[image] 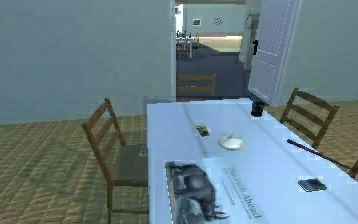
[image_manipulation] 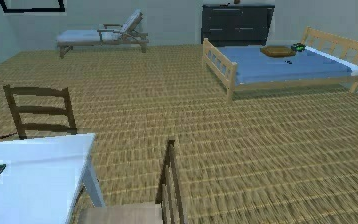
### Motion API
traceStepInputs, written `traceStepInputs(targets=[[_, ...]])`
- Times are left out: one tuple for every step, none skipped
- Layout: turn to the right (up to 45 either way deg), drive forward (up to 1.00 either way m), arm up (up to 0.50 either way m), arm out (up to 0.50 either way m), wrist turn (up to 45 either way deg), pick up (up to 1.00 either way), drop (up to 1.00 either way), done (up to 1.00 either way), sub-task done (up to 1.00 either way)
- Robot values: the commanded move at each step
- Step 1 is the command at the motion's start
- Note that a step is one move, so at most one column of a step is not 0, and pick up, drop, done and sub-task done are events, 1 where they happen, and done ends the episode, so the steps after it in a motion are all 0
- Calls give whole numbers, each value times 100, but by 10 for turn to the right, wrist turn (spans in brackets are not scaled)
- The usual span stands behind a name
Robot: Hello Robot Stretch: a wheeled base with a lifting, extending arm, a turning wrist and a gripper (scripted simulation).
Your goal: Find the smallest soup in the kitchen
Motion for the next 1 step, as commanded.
traceStepInputs(targets=[[450, 0, 0, 0, 0, 0, 0, 0, 0]])
